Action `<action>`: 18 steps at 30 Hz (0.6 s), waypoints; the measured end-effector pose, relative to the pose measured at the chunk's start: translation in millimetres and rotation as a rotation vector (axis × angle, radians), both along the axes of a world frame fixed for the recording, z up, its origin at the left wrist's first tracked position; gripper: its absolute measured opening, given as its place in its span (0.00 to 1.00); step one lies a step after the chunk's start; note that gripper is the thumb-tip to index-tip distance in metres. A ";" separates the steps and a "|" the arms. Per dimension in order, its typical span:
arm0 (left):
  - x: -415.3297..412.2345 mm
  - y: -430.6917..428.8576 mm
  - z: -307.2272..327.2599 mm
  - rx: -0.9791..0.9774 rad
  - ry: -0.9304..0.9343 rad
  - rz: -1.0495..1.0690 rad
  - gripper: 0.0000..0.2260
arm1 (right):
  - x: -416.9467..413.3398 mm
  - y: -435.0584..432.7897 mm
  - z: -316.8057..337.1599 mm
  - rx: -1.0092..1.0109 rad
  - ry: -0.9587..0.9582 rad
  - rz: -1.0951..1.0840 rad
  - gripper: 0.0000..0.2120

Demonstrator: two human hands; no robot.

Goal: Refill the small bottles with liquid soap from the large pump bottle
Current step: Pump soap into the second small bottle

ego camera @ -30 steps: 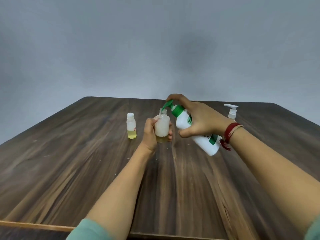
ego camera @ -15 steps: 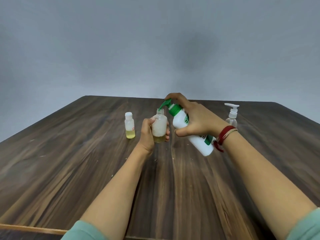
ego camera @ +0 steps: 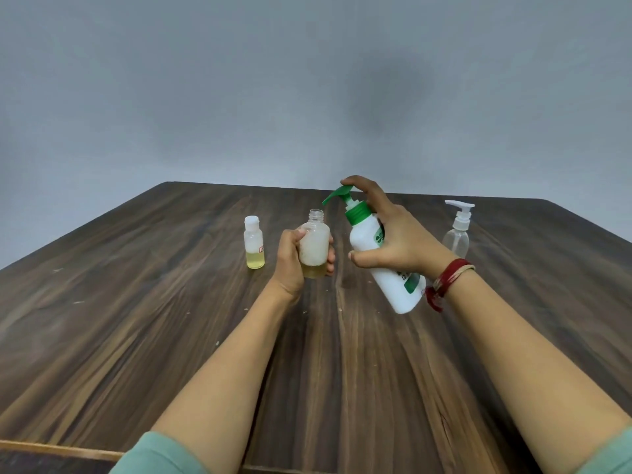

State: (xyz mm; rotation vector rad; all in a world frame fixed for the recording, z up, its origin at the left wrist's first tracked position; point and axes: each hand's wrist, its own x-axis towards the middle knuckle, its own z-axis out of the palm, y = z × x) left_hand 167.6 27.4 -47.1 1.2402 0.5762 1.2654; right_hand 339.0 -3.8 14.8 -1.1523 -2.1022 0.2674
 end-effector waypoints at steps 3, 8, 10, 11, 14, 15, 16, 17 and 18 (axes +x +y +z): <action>0.6 -0.6 -0.1 0.004 0.009 -0.011 0.20 | -1.6 -0.6 -4.6 0.033 0.004 -0.028 0.42; 1.2 0.8 -0.3 0.033 -0.009 -0.028 0.22 | -4.5 -1.9 -8.0 0.061 0.009 -0.036 0.42; 1.7 0.9 -0.4 0.025 -0.013 -0.037 0.23 | -5.0 -3.0 -7.9 0.056 0.017 -0.021 0.42; 1.9 1.2 -0.3 0.022 -0.008 -0.037 0.22 | -5.0 -3.8 -7.6 0.055 0.014 -0.018 0.42; 2.2 1.1 -0.2 0.015 0.006 -0.030 0.20 | -5.5 -5.2 -7.7 0.052 -0.008 -0.022 0.44; 2.3 1.0 -0.2 0.013 0.005 -0.031 0.20 | -5.8 -5.3 -8.2 0.052 -0.014 -0.023 0.44; 2.5 0.6 -0.2 0.014 0.002 -0.032 0.20 | -5.9 -5.3 -8.6 0.054 -0.019 -0.023 0.45; 2.8 0.3 -0.5 0.014 -0.003 -0.034 0.20 | -6.1 -5.2 -9.2 0.055 -0.024 -0.025 0.45; 3.0 0.2 -0.8 0.015 -0.008 -0.037 0.20 | -6.0 -4.9 -9.7 0.058 -0.027 -0.027 0.45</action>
